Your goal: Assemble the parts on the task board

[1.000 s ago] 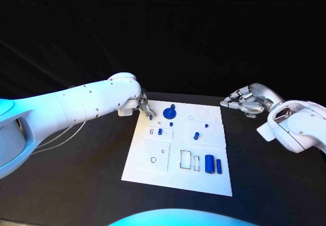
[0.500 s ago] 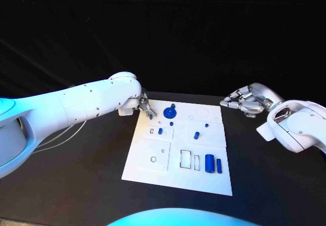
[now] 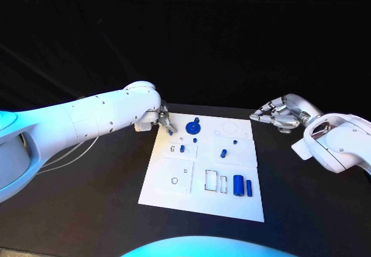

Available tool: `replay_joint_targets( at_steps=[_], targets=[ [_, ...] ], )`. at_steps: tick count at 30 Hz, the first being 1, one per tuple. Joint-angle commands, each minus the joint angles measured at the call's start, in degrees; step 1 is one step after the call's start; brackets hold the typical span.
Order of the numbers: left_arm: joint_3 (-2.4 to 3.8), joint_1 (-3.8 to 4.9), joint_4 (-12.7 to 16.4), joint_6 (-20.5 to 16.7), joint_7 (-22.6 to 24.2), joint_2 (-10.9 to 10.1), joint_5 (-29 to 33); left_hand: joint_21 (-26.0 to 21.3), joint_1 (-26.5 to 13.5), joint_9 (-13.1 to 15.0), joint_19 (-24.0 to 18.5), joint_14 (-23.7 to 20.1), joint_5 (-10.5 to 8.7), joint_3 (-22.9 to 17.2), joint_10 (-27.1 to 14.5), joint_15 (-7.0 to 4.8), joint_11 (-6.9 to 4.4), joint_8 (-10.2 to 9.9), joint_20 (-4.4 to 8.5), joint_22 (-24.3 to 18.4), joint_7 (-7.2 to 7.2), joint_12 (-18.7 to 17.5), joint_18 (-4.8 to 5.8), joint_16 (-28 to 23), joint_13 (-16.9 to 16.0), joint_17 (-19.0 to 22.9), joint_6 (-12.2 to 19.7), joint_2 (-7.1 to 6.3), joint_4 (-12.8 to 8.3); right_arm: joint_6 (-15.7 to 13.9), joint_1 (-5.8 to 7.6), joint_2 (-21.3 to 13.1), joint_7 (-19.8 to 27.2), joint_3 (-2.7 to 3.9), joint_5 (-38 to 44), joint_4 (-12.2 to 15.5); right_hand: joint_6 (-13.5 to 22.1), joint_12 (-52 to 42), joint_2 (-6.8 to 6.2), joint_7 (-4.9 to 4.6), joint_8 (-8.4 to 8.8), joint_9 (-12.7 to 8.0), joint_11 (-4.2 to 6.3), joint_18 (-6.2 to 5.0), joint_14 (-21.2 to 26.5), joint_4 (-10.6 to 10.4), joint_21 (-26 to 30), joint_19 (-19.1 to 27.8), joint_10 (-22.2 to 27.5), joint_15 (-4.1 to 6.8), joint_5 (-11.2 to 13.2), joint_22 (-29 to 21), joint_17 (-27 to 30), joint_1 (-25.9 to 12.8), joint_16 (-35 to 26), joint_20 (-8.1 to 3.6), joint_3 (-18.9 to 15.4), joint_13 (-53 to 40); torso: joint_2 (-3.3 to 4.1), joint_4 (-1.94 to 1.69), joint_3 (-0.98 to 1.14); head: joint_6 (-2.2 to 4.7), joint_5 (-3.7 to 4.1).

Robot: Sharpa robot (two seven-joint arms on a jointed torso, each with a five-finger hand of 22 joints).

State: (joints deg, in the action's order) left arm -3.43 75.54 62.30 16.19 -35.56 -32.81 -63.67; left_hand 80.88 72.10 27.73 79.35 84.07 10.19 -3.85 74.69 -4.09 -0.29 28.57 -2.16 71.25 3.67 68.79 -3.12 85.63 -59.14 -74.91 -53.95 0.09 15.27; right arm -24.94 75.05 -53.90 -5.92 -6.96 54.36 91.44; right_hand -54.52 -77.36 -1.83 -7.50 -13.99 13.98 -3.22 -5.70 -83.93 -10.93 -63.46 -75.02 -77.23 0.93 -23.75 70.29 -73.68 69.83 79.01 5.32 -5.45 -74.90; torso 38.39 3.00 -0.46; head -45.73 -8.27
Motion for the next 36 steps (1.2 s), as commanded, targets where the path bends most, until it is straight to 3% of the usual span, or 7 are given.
replay_joint_targets(
  at_steps=[1, 5, 12, 16, 22, 28, 36],
  targets=[
    [0.0, 0.0, -0.1, 1.1, 0.2, 0.2, 0.4, 0.1, 2.2, -0.2, 0.3, 4.1, 0.44, -1.2, 0.1, -0.02, -0.43, -0.1, 0.15, 0.1, -0.2, 0.1, -0.99, -0.3, 0.2, -8.1, -0.2, 0.85, -0.9, 0.2, -0.03, 0.1, 0.4, 0.02, 0.1, 0.0, 0.3, 0.0, 0.53, 0.17, -0.2, 0.0, 0.47, -0.51, -2.4, -0.1, 0.3, -0.1, -0.1, 0.44, -0.2, -0.1, 0.0, -0.1, -0.2, -0.41, -0.1, 0.0, -0.01, 0.02, 0.01, -0.06, 0.01],
    [0.0, 0.0, -0.1, 0.9, 0.2, 0.2, 0.8, 0.1, 6.0, -0.6, 0.3, 4.1, 0.58, -4.1, -0.1, -0.2, -0.62, -0.2, 0.29, 0.1, -0.37, 0.0, -0.99, -0.3, 0.3, -8.1, 0.1, 1.79, -2.6, 0.2, -0.03, 0.1, 0.5, 0.02, 0.1, 0.0, 0.3, 0.0, 0.53, 0.17, -0.2, 0.0, 0.47, -0.51, -2.4, -0.1, 0.3, -0.1, -0.1, 0.44, -0.2, -0.1, 0.0, -0.1, -0.2, -0.41, -0.1, 0.0, -0.01, 0.06, 0.02, -0.12, -0.04],
    [0.0, 0.0, -0.2, 0.4, 0.2, 0.2, 1.6, 0.1, 9.0, -1.1, 0.3, 4.1, 0.65, -10.4, -0.2, -0.17, -0.46, -0.2, 0.33, 0.3, -0.05, -0.4, -0.97, -0.3, 0.7, -8.1, 0.7, 1.45, -4.2, 0.3, -0.04, 0.1, 0.4, 0.02, 0.1, 0.0, 0.3, 0.0, 0.53, 0.17, -0.2, 0.0, 0.47, -0.51, -2.4, -0.1, 0.3, -0.1, -0.1, 0.44, -0.2, -0.1, 0.0, -0.1, -0.2, -0.41, -0.1, 0.0, -0.04, -0.01, 0.02, -0.21, -0.13],
    [-0.01, 0.0, -0.2, 0.1, 0.3, 0.1, 2.5, 0.1, 9.3, -1.2, 0.3, 4.1, 0.72, -17.6, -0.1, 0.09, -0.27, 0.4, 0.14, 0.4, 0.36, -0.5, -0.95, -0.3, 0.9, -8.1, 1.0, -0.12, -5.3, 0.3, -0.04, 0.1, 0.4, 0.02, 0.1, 0.0, 0.3, 0.0, 0.53, 0.17, -0.2, 0.0, 0.47, -0.51, -2.4, -0.1, 0.3, -0.1, -0.1, 0.44, -0.2, -0.1, 0.0, -0.1, -0.2, -0.41, -0.1, 0.0, -0.06, -0.02, 0.03, -0.19, -0.13],
    [0.09, 0.0, 1.3, -1.4, 0.4, -1.4, 5.1, 0.2, 6.0, -0.6, 0.4, 4.1, 0.55, -27.9, 0.5, 0.37, -0.11, 2.2, -0.02, 0.7, 0.27, -0.3, -0.94, -0.3, 0.9, -8.2, 1.1, -3.49, -6.9, 0.3, -0.05, 0.1, 0.4, 0.02, 0.1, -0.1, 0.3, 0.0, 0.63, 0.17, -0.27, 0.1, 0.48, -0.52, -2.4, -0.2, 0.4, 0.0, -0.1, 0.45, -0.2, -0.1, 0.0, -0.1, -0.2, -0.42, -0.1, -0.1, -0.08, -0.04, 0.04, -0.13, -0.26],
    [0.28, 0.02, 5.9, -4.1, 0.5, -5.0, 9.4, 0.4, 3.4, -0.1, 0.5, 4.1, 0.46, -33.8, 0.9, 0.25, -0.2, 3.7, -0.03, 1.0, 0.25, 0.0, -0.87, -0.2, 0.7, -8.2, 1.1, -5.33, -9.0, 0.3, -0.06, 0.0, 0.3, 0.02, 0.1, -0.1, 0.3, 0.0, 0.63, 0.17, -0.27, 0.1, 0.48, -0.52, -2.4, -0.2, 0.4, 0.0, -0.1, 0.45, -0.2, -0.1, 0.0, -0.1, -0.2, -0.42, -0.1, -0.1, -0.05, -0.1, 0.09, -0.14, -0.42],
    [0.3, -0.02, 14.2, -8.5, 0.6, -10.7, 13.0, 0.7, 0.8, 0.3, 0.9, 4.1, 0.41, -38.1, 1.4, -0.02, -0.48, 5.1, 0.12, 1.6, -0.01, 0.2, -0.77, -0.2, 0.6, -8.3, 0.7, -6.88, -11.3, 0.3, -0.19, 0.0, 0.3, 0.02, 0.1, -0.2, 0.3, 0.0, 0.63, 0.17, -0.27, 0.1, 0.48, -0.52, -2.4, -0.2, 0.4, 0.0, -0.1, 0.45, -0.2, -0.1, 0.0, -0.1, -0.2, -0.42, -0.1, -0.1, -0.05, -0.06, 0.09, -0.27, -0.83]
  ],
)
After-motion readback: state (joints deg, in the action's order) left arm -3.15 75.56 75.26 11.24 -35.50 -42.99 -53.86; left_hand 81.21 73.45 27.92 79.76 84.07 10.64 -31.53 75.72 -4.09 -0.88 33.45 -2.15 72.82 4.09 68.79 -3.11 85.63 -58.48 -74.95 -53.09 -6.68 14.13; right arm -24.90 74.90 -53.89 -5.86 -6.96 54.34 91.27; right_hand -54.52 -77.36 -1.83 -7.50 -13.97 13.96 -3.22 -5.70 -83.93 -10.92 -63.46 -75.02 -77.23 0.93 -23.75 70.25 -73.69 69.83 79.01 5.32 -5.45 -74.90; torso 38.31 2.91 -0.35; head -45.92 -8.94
